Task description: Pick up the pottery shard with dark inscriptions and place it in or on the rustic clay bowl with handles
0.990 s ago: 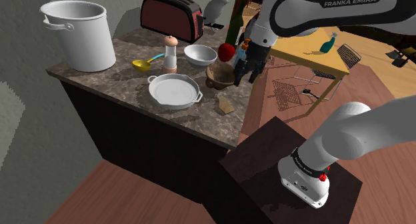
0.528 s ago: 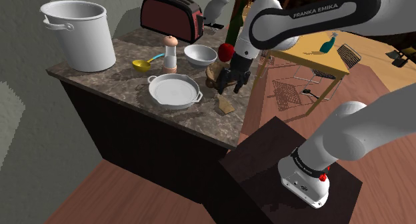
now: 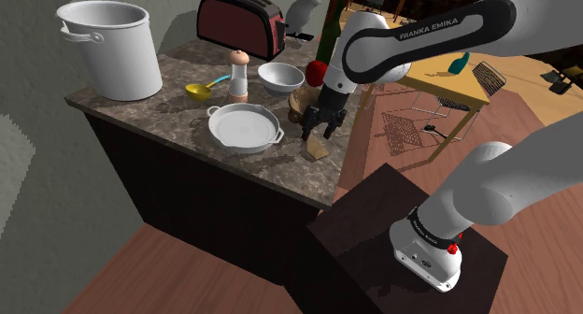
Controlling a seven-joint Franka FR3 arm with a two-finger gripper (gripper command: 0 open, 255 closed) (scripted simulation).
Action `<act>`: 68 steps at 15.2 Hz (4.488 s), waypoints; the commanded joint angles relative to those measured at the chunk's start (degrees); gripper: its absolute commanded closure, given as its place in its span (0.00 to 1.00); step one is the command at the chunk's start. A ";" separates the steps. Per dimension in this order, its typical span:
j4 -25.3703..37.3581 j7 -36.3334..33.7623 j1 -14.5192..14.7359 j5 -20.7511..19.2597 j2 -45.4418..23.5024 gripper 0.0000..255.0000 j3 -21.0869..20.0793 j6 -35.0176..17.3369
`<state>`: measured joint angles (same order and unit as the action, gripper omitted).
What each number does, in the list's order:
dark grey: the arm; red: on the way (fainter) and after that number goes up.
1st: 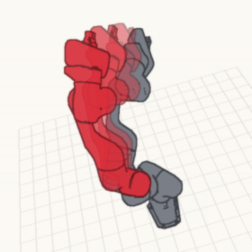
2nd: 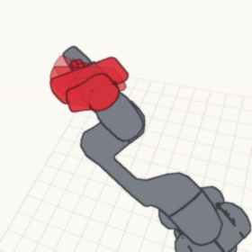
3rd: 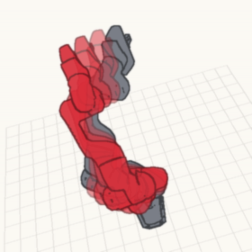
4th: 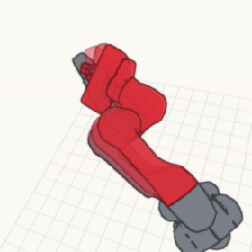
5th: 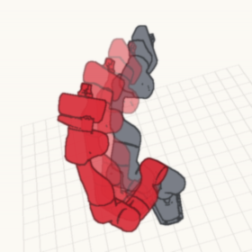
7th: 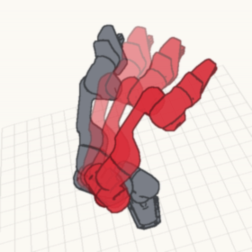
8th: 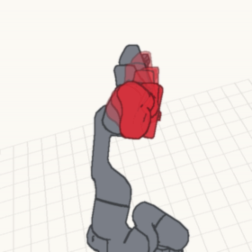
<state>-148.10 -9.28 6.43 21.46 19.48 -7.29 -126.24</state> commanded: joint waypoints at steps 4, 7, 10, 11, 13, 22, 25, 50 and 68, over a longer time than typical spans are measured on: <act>-0.04 0.00 0.02 0.03 -0.02 0.00 -0.02 -0.07; -0.04 0.00 0.02 0.03 -0.02 1.00 -0.02 -0.07; -0.04 0.00 0.02 0.03 -0.02 1.00 -0.02 -0.07; -0.04 0.00 0.02 0.03 -0.02 1.00 -0.02 -0.07; -0.04 0.00 0.02 0.03 -0.02 1.00 -0.02 -0.07; 0.09 -22.27 -6.25 -17.40 -5.53 0.00 -8.62 -7.02; -0.87 -22.63 -6.40 -17.83 -7.34 0.00 -8.84 -9.76; -0.20 -22.26 -6.29 -17.45 -5.76 1.00 -8.62 -7.55; 7.51 -20.94 -5.89 -16.41 2.45 1.00 -7.10 8.25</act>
<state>-141.05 -30.28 0.51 5.00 21.41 -14.49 -118.99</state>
